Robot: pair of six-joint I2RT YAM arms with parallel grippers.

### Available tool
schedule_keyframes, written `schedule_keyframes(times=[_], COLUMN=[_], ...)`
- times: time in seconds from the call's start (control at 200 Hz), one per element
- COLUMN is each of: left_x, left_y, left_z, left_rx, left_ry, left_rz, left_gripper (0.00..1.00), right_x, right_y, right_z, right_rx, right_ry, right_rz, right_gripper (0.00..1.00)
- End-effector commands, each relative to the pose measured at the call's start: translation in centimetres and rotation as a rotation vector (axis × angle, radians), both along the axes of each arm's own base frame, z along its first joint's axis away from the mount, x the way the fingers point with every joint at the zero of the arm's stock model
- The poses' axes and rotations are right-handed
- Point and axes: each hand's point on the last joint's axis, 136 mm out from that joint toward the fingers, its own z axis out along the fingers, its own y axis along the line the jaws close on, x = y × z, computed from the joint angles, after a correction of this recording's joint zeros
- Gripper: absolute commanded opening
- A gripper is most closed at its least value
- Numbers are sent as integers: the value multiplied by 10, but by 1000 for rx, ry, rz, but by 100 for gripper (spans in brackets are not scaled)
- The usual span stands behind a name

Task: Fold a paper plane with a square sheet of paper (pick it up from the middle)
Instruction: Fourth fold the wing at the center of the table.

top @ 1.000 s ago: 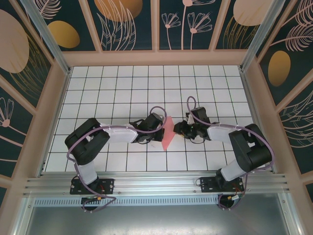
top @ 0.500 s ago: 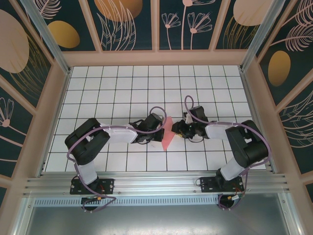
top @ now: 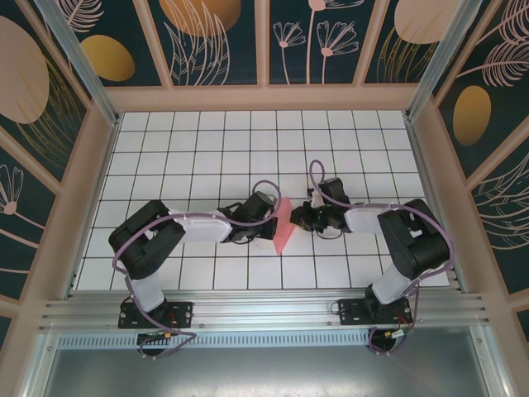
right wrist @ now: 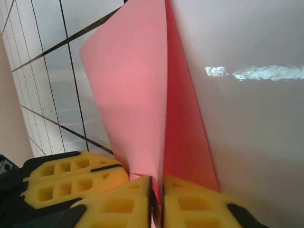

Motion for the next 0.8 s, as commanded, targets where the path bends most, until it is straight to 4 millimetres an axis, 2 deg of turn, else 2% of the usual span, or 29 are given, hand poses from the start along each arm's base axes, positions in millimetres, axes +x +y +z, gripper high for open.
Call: schedule_keyframes(times=[0.0, 0.045, 0.06, 0.115, 0.235, 0.355, 0.56, 0.661, 0.796], left_x=[3, 4, 5, 4, -1, -14, -39, -43, -45], left_y=[7, 9, 8, 8, 9, 8, -7, -12, -25], left_z=[19, 22, 33, 44, 61, 72, 57, 47, 44], left_rx=[-7, -6, -28, -45, -73, -41, 65, 102, 125], left_ry=[-30, -37, -54, -74, -100, -159, -188, -188, -210], left_rz=[31, 40, 40, 33, 24, -3, -75, -84, -101], left_gripper=[9, 15, 18, 30, 35, 37, 40, 40, 40], right_x=[5, 5, 5, 6, 4, 3, 1, 0, -1], right_y=[8, 7, 7, 7, 9, 7, 0, -5, -6], right_z=[11, 14, 15, 17, 22, 26, 29, 28, 31], right_rx=[22, 16, 14, 0, -4, 3, 9, 7, 22], right_ry=[-33, -36, -37, -41, -31, -22, -12, -6, -7], right_rz=[17, 5, -1, -23, -74, -157, -265, -303, -313], right_gripper=[9, 7, 7, 5, 2, 2, 2, 1, 1])
